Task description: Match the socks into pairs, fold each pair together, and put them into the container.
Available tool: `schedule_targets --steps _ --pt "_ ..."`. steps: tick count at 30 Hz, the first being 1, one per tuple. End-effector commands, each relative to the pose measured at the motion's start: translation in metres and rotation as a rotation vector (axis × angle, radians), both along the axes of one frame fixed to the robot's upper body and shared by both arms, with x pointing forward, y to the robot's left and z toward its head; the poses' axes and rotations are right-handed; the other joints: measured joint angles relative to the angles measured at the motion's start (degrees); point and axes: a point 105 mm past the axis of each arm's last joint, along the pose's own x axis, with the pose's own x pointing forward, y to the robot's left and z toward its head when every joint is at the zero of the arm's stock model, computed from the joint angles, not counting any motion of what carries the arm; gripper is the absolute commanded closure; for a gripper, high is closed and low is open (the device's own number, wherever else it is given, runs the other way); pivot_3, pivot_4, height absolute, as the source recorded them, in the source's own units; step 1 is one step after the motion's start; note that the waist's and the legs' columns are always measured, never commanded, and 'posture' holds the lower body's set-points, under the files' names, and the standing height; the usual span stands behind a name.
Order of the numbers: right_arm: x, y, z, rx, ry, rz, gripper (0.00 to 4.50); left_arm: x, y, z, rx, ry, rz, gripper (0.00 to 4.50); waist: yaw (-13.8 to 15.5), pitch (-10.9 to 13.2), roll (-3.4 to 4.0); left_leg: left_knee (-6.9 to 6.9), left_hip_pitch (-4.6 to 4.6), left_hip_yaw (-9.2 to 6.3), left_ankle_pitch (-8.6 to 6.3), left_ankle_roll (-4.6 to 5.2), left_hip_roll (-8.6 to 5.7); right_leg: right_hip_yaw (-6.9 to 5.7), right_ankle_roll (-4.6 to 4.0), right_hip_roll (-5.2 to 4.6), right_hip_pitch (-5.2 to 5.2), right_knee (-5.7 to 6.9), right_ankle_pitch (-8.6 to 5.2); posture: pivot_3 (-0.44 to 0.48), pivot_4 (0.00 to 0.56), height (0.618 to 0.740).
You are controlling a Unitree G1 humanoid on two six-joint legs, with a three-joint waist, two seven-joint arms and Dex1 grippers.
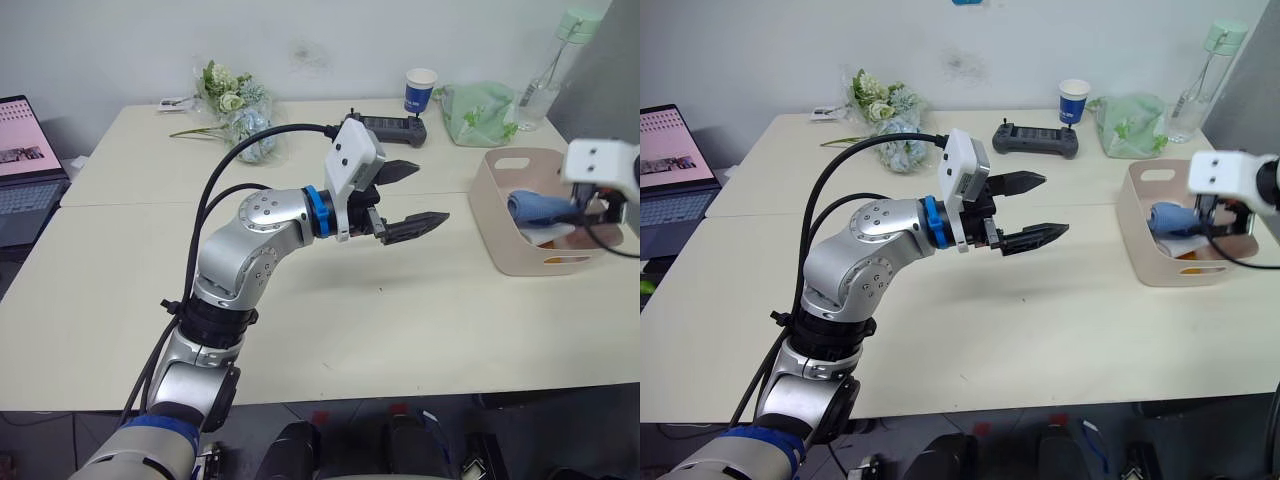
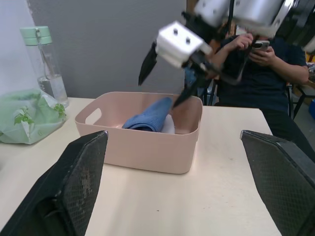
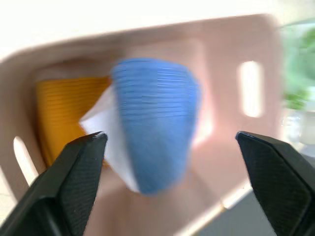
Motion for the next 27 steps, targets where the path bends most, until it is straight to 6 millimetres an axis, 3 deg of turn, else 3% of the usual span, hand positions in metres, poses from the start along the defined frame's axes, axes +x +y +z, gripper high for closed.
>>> schedule_targets --steps 1,4,8,14,21,27 --pt "0.012 -0.002 0.023 0.036 -0.156 -0.033 0.29 -0.004 -0.001 0.012 -0.03 -0.056 -0.013 0.0 0.1 0.0 -0.01 0.0 0.0 -0.01 0.0 0.0 0.0 -0.01 0.0 0.0 0.0 0.0 0.0 0.0 0.15 0.74" --pt "0.019 -0.006 0.012 0.015 -0.184 -0.039 0.99 -0.007 -0.005 0.014 -0.036 -0.062 -0.029 0.0 0.8 0.0 -0.03 0.02 -0.01 0.01 0.0 0.0 -0.01 -0.04 0.0 -0.01 0.02 -0.02 0.0 0.0 0.15 0.74" --pt "0.03 -0.008 -0.003 -0.012 -0.211 -0.058 2.43 -0.008 -0.006 0.017 -0.039 -0.067 -0.033 0.0 1.1 0.0 -0.02 0.02 -0.03 0.09 0.0 0.0 -0.05 0.03 0.01 -0.07 -0.04 0.01 0.0 0.0 0.15 0.74" --pt "0.036 -0.014 -0.046 -0.082 -0.132 -0.071 4.48 -0.01 -0.006 0.014 -0.026 -0.059 -0.037 0.0 1.0 0.0 -0.02 0.01 -0.02 0.15 0.0 0.0 -0.03 0.01 0.01 -0.05 -0.04 0.01 0.01 0.0 0.15 0.74" --pt "0.026 -0.021 -0.101 -0.106 0.055 -0.079 4.48 -0.01 -0.006 0.013 -0.02 -0.052 -0.034 0.0 1.0 0.0 -0.01 0.03 -0.02 0.17 0.0 0.0 -0.03 0.02 0.01 -0.05 -0.05 0.03 0.01 0.0 0.15 0.74" --pt "0.022 -0.024 -0.109 -0.083 0.104 -0.094 4.48 -0.011 -0.004 0.009 -0.006 -0.043 -0.028 0.0 1.0 0.0 -0.01 0.04 -0.01 0.14 0.01 -0.01 -0.02 0.0 0.01 -0.04 -0.02 0.03 0.01 0.0 0.15 0.74"
